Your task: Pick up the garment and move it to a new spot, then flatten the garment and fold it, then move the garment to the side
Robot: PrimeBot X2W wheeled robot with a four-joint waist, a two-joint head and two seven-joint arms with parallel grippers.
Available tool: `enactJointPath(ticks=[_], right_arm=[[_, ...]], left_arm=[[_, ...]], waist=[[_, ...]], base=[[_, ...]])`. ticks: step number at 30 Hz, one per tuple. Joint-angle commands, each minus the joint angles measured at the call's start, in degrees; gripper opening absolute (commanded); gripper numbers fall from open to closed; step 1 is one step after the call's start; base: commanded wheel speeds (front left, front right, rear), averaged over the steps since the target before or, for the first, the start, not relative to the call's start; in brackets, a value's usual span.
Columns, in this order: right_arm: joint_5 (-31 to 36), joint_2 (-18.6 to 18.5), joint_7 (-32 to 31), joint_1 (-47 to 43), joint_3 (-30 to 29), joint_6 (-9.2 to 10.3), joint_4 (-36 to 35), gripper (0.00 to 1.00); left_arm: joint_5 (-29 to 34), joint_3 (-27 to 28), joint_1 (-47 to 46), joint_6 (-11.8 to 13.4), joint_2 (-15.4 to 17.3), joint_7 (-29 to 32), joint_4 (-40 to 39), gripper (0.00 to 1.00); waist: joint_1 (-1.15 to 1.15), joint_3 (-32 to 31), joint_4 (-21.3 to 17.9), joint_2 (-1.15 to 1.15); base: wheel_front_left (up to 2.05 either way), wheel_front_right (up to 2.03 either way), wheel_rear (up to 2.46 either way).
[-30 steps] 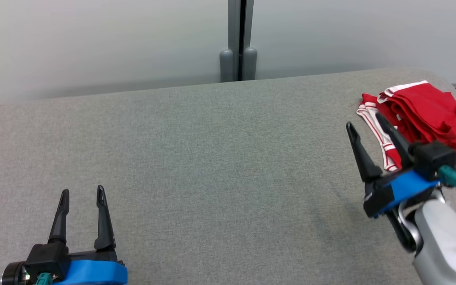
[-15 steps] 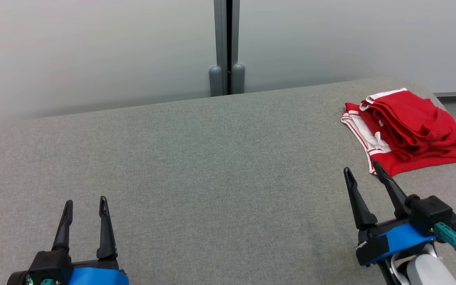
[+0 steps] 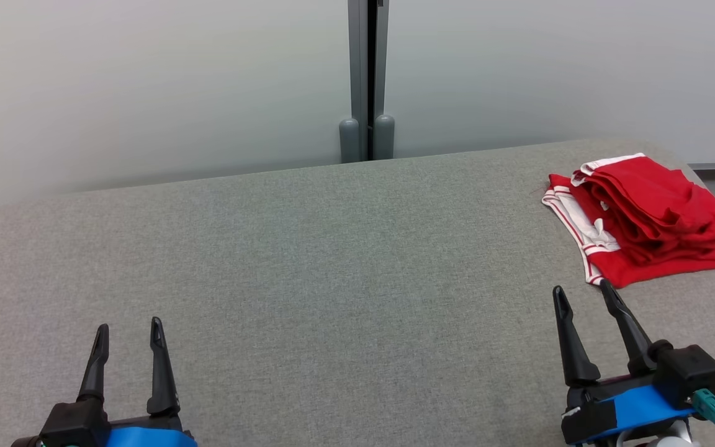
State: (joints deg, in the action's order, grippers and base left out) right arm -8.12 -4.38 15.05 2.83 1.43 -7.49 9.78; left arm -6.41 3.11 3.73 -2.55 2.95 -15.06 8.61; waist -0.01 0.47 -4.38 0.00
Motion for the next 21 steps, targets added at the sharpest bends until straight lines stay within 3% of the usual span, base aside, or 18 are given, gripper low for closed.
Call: enactJointPath(ticks=[1, 21], right_arm=[[0.13, 0.23, 0.14, -1.04, -0.03, -0.01, -0.25, 1.00], [-0.17, 1.41, 0.13, 2.46, 2.92, -0.01, 5.24, 1.00]], left_arm=[[-0.13, 0.26, 0.39, 0.00, -0.06, -0.13, -0.04, 1.00], [-0.65, -0.32, -1.10, 0.23, -0.07, -0.13, 2.54, 1.00]], waist=[[0.01, -0.06, 0.10, 0.00], [0.01, -0.02, 1.32, 0.00]], base=[[0.00, 0.00, 0.00], [0.00, 0.00, 0.00]])
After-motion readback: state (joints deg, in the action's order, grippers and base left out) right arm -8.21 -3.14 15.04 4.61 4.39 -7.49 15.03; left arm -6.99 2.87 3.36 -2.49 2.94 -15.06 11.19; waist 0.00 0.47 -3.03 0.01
